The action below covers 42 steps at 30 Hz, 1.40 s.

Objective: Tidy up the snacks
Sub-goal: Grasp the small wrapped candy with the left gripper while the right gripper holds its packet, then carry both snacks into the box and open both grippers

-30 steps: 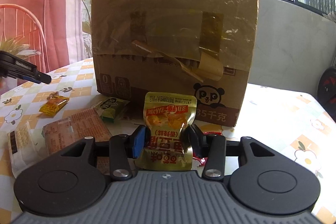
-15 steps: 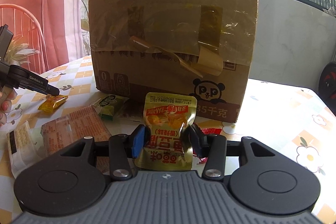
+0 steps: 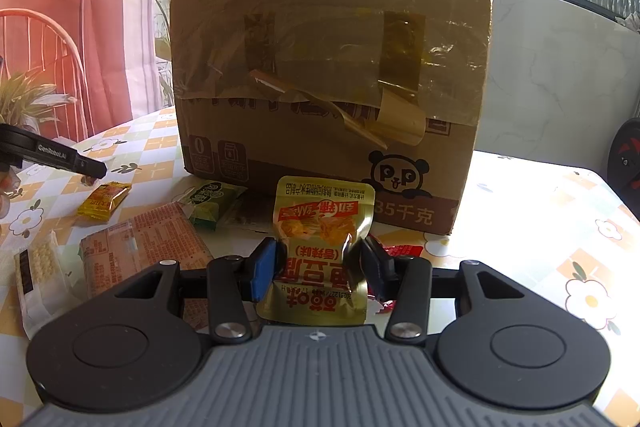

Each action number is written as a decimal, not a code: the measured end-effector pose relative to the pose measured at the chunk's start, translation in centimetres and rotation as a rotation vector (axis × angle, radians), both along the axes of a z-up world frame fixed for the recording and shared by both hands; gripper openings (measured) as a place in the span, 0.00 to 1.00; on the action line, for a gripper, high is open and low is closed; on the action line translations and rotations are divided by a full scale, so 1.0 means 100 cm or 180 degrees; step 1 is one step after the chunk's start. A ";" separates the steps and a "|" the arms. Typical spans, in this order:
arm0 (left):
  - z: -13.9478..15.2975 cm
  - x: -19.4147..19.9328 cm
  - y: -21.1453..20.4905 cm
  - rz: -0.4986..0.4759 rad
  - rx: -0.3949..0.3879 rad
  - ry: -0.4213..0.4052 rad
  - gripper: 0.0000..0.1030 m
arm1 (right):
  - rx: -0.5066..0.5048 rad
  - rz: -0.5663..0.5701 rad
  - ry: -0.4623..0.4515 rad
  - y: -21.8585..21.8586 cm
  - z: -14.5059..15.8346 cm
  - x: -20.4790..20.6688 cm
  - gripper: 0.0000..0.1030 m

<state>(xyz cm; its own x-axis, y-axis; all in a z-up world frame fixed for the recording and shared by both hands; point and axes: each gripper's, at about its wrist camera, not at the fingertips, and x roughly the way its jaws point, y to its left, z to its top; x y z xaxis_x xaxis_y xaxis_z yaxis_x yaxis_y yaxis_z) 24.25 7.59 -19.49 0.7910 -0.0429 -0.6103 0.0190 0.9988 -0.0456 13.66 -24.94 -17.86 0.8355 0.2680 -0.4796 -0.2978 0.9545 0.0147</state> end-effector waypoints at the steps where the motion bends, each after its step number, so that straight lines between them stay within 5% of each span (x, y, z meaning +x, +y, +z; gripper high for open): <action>1: 0.006 -0.001 -0.002 -0.0037 -0.0003 -0.0032 0.17 | -0.0002 -0.0010 -0.0042 0.000 0.001 -0.002 0.47; 7: 0.051 -0.011 -0.017 -0.0313 -0.0047 -0.0367 0.17 | -0.0038 0.0140 -0.0148 0.003 0.019 -0.012 0.47; 15: 0.123 -0.004 -0.058 -0.0715 -0.0248 -0.0926 0.17 | 0.0109 0.0258 -0.0814 -0.004 0.115 0.005 0.47; 22: 0.172 0.041 -0.106 -0.0944 -0.0363 -0.1221 0.17 | 0.0172 0.0032 -0.1138 -0.013 0.176 0.066 0.47; 31: 0.161 0.112 -0.161 -0.1059 -0.0432 -0.0937 0.19 | 0.0154 -0.0380 -0.0743 -0.023 0.167 0.131 0.53; 33: 0.156 0.121 -0.163 -0.1052 -0.0425 -0.0803 0.46 | 0.0198 -0.0409 -0.0657 -0.028 0.164 0.132 0.57; 34: 0.154 0.123 -0.163 -0.1026 -0.0415 -0.0810 0.50 | 0.0226 -0.0423 -0.0624 -0.030 0.162 0.132 0.59; 36: 0.150 0.118 -0.160 -0.1015 -0.0389 -0.0904 0.53 | 0.0285 -0.0434 -0.0627 -0.036 0.163 0.123 0.67; 42: 0.140 0.095 -0.139 -0.0913 -0.0242 -0.0802 0.54 | 0.0208 -0.0330 -0.0741 -0.043 0.162 0.090 0.67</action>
<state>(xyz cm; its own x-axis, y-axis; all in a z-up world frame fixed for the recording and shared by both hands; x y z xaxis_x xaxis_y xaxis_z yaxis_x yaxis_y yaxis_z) 33.74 -6.31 -5.50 0.8650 -0.3217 -0.3850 0.3171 0.9452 -0.0774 22.66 -29.19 -1.62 0.9460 0.1993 -0.2556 -0.2009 0.9794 0.0200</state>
